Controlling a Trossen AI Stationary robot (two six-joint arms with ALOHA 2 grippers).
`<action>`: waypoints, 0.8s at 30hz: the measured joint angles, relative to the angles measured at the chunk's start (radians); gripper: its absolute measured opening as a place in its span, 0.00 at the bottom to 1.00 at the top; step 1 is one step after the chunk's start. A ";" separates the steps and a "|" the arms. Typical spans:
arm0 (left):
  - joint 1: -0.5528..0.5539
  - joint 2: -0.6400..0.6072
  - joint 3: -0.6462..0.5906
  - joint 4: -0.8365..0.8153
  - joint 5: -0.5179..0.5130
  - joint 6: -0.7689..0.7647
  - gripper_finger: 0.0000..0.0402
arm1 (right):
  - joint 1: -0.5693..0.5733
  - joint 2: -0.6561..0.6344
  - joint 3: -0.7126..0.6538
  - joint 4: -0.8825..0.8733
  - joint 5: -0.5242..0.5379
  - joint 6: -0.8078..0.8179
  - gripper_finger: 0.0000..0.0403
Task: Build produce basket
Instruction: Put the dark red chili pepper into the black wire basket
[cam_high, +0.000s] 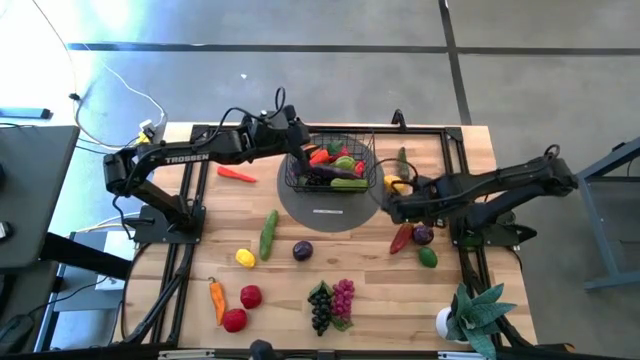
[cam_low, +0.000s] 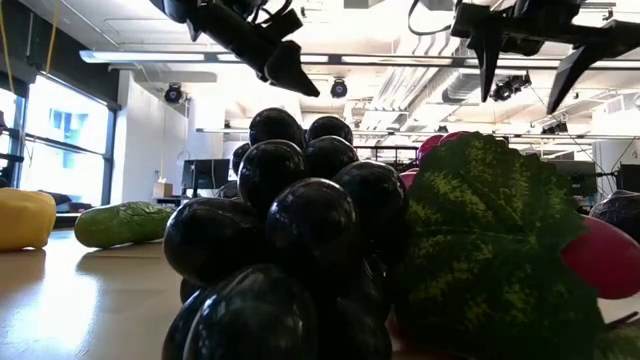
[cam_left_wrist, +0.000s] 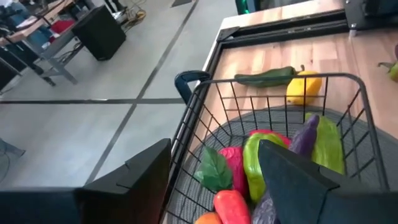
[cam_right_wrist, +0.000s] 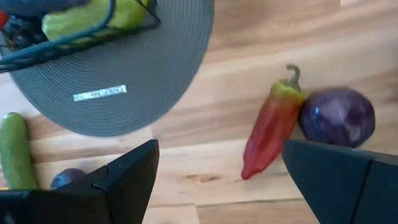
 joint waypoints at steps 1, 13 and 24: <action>-0.001 -0.002 0.000 0.003 -0.002 0.000 0.57 | 0.011 0.008 0.000 -0.001 -0.004 0.019 0.80; -0.005 -0.047 0.000 0.010 -0.002 0.054 0.57 | 0.113 0.168 0.000 -0.010 -0.011 0.268 0.80; -0.005 -0.054 0.000 0.008 -0.002 0.053 0.57 | 0.123 0.314 0.000 0.002 -0.075 0.298 0.80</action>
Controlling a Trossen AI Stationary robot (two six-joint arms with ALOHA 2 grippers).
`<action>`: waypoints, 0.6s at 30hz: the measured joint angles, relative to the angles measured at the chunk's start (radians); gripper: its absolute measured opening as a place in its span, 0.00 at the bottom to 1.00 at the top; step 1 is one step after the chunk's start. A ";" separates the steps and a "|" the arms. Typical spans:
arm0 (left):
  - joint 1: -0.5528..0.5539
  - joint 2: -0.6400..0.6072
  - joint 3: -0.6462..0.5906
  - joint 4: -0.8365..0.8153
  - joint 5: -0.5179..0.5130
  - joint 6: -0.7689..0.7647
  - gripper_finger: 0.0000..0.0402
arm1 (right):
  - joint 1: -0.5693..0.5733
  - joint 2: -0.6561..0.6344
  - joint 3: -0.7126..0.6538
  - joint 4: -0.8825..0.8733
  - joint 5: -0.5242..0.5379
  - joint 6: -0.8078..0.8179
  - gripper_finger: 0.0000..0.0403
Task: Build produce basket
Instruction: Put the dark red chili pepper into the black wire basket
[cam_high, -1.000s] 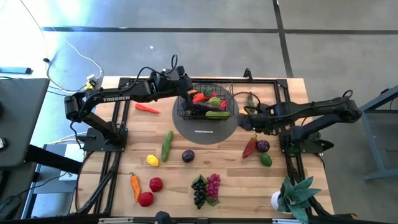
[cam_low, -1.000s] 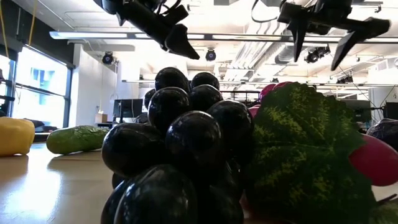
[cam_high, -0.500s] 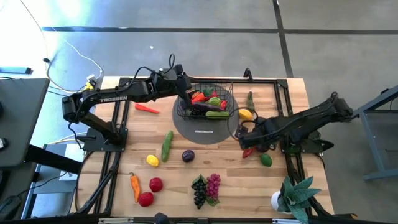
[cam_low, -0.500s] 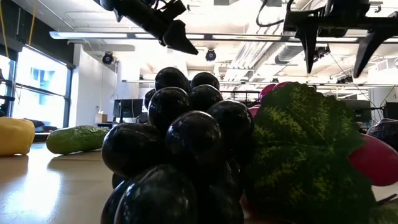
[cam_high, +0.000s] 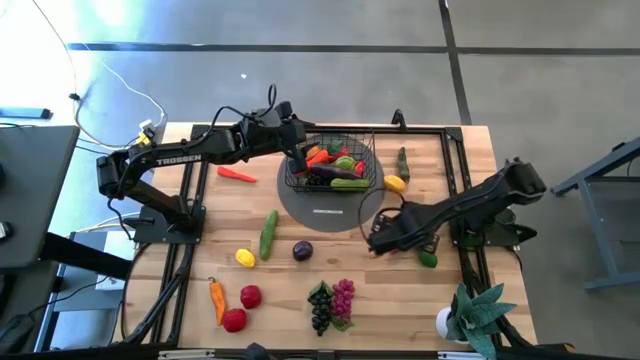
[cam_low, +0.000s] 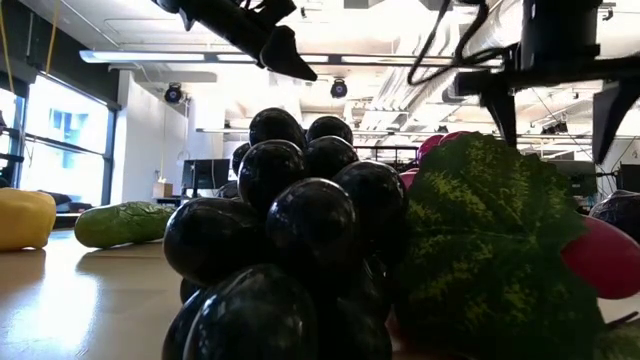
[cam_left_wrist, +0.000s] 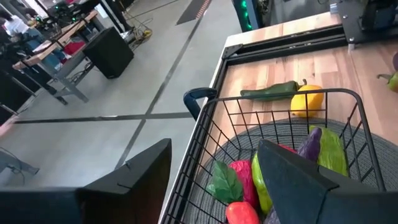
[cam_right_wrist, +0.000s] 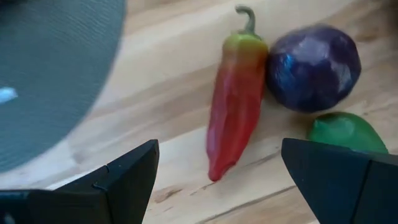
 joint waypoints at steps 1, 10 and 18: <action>0.000 0.000 0.000 0.000 0.000 0.000 0.57 | 0.000 0.015 0.000 0.007 -0.010 0.000 0.80; -0.003 0.000 0.000 0.000 0.001 0.000 0.57 | 0.000 0.143 0.000 0.057 -0.024 0.001 0.80; -0.007 0.000 0.000 0.000 0.001 0.049 0.57 | 0.000 0.197 0.000 0.063 -0.054 0.014 0.80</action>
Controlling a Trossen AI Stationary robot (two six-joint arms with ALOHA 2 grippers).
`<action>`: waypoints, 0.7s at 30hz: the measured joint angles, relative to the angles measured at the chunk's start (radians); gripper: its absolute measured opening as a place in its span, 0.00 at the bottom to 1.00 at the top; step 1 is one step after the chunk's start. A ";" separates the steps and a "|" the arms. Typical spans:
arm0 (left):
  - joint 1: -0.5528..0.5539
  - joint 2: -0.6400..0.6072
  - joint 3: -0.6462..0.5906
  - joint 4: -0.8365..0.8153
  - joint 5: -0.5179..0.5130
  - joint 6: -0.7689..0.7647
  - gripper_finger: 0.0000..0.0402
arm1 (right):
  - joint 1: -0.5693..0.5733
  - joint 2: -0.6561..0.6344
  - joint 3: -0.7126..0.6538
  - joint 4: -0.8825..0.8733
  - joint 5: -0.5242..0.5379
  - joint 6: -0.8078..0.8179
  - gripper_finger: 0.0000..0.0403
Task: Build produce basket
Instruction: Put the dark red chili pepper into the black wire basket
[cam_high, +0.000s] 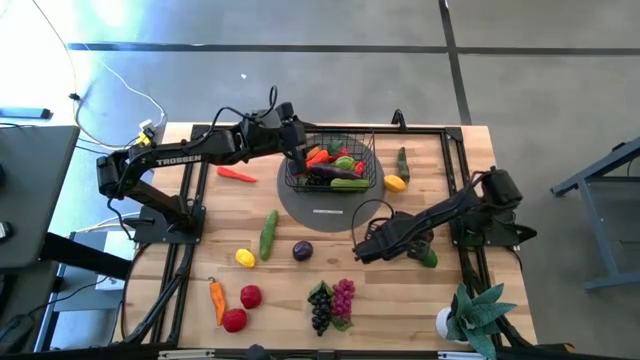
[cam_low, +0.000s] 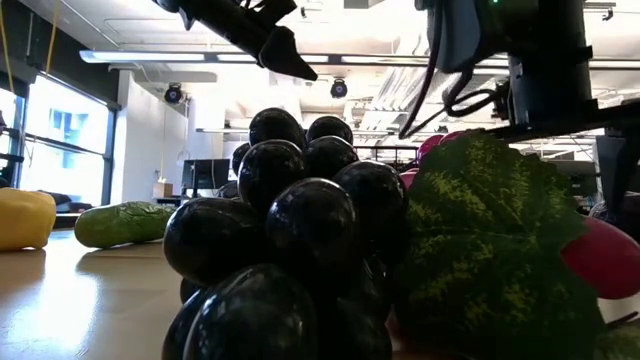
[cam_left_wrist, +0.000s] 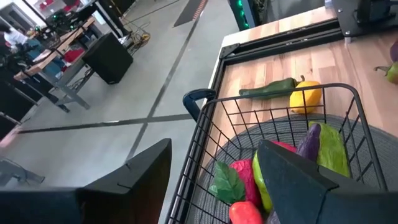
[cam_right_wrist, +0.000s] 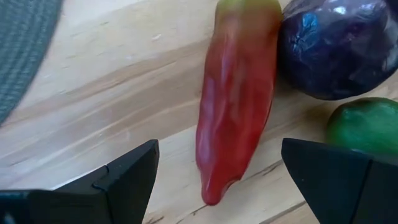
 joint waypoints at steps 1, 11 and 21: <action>-0.001 0.000 0.000 0.000 0.000 0.003 0.57 | 0.000 0.006 0.000 0.000 -0.001 0.001 0.80; -0.020 0.000 0.000 0.000 -0.001 0.004 0.57 | -0.021 0.092 0.000 0.012 -0.005 0.000 0.79; -0.027 0.000 0.000 0.000 -0.028 0.068 0.57 | -0.021 0.104 0.000 0.011 -0.008 -0.003 0.47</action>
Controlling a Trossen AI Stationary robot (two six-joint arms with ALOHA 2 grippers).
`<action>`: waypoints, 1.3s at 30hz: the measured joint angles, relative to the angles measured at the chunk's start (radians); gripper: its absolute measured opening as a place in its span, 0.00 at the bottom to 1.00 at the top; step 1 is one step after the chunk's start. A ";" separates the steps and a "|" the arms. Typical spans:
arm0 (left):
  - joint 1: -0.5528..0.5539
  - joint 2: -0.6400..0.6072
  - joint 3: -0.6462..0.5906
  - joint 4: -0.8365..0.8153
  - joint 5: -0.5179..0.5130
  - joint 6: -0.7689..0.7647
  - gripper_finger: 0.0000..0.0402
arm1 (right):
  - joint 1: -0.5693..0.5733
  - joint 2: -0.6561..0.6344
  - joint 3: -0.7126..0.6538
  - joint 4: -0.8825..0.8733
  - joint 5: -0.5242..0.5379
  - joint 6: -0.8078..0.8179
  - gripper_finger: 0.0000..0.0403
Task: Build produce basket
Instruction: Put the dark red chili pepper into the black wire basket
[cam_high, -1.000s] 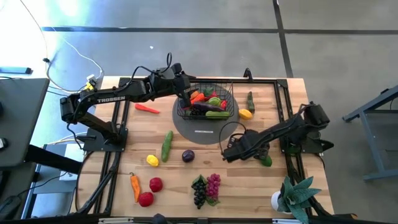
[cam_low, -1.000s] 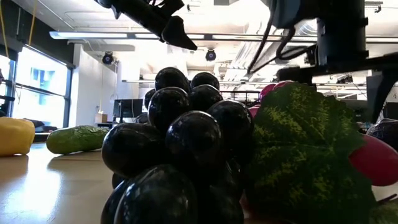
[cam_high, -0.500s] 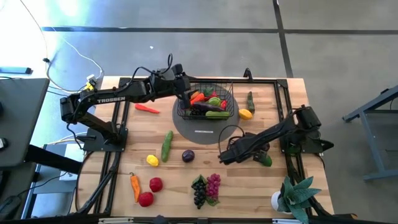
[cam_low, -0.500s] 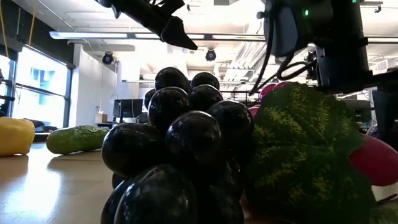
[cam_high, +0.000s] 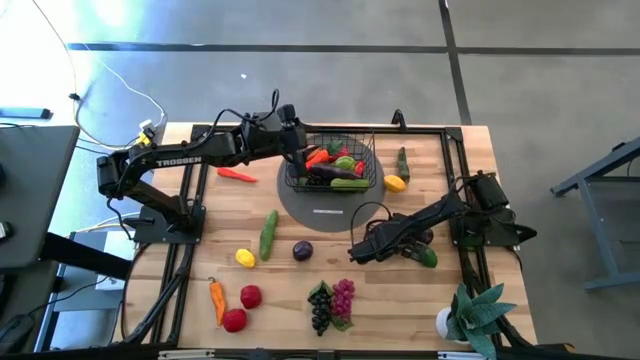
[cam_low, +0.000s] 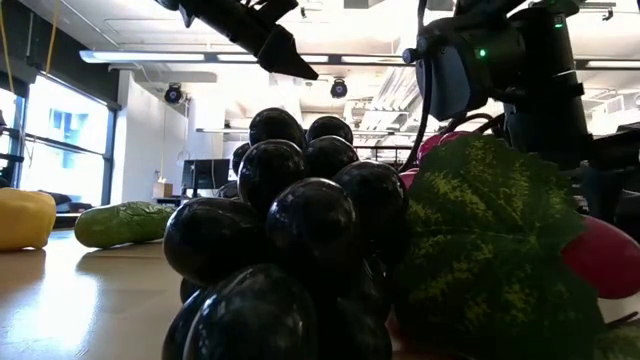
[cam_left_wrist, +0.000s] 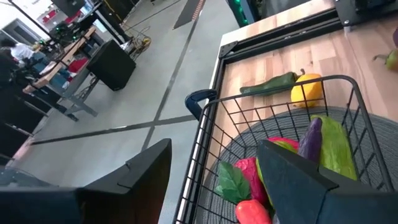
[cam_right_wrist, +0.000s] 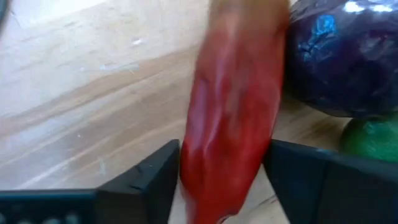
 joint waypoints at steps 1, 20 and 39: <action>0.000 0.000 0.000 0.000 0.000 0.000 0.57 | 0.000 0.000 0.000 0.002 0.000 0.000 0.43; 0.000 0.000 0.000 -0.002 -0.003 -0.014 0.57 | 0.016 -0.008 0.087 -0.121 0.023 -0.016 0.13; 0.000 0.000 0.000 -0.062 -0.003 -0.039 0.57 | -0.009 -0.121 0.328 -0.351 0.456 -0.198 0.13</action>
